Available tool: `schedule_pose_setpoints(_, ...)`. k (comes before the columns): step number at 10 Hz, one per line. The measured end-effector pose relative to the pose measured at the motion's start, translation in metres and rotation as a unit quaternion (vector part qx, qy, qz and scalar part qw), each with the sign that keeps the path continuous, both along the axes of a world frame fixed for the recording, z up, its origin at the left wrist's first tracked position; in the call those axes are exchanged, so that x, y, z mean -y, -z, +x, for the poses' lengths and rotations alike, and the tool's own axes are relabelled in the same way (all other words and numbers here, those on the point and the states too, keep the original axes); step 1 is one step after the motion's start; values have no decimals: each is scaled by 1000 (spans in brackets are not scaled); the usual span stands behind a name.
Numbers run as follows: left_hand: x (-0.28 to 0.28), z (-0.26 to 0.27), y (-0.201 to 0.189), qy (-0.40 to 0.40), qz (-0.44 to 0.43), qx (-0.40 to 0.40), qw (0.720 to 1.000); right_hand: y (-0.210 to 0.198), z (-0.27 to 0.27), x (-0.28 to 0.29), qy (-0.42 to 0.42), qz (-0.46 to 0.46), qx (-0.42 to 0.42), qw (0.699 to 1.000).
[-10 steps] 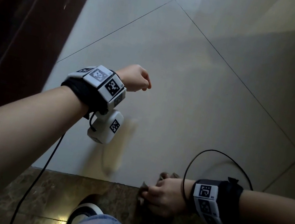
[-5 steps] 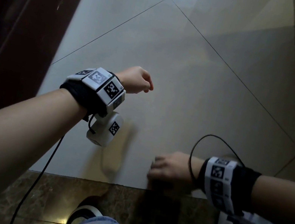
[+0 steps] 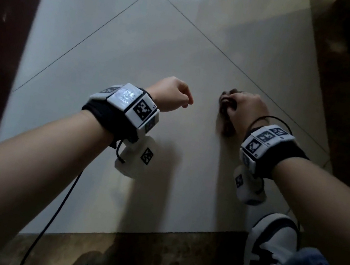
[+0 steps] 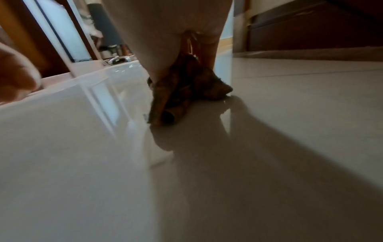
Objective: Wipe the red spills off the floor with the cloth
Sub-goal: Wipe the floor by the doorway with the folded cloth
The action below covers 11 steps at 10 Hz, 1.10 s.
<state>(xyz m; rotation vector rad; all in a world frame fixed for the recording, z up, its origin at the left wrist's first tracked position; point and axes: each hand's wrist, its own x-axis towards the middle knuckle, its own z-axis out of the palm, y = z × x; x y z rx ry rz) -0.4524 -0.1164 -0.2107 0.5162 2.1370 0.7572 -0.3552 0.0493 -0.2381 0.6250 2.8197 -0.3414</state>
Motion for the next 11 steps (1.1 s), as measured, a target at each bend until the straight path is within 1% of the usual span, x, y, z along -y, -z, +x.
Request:
schedule_pose_setpoints(1, -32, 7, 5, 10, 17, 6, 1000, 2, 0, -32, 100, 16, 11, 995)
schedule_pose_setpoints(3, -78, 23, 8, 70, 26, 11, 997, -7, 21, -90, 228, 37, 44, 972)
schedule_pose_setpoints(4, -93, 31, 11, 87, 33, 20, 995, -9, 37, -106, 275, 31, 56, 959)
schedule_pose_setpoints(5, -105, 40, 13, 104, 41, 27, 993, -7, 50, -115, 350, 43, 40, 935)
schedule_pose_setpoints(6, -114, 47, 15, 117, 46, 26, 992, -12, 64, -121, 402, 62, 39, 913)
schedule_pose_setpoints(7, -120, 51, 16, 122, 50, 32, 991, -11, 85, -129, 438, 54, 51, 896)
schedule_pose_setpoints(8, -123, 54, 16, 131, 49, 39, 989, -8, 95, -133, 476, 26, 21, 879)
schedule_pose_setpoints(9, -127, 55, 15, 141, 48, 39, 988, -7, 100, -134, 533, -2, -1, 846)
schedule_pose_setpoints(10, -134, 58, 13, 142, 53, 47, 987, -6, 104, -128, 582, -66, -128, 800)
schedule_pose_setpoints(11, -144, 60, 11, 141, 66, 44, 987, -1, 97, -130, 634, -26, -216, 742)
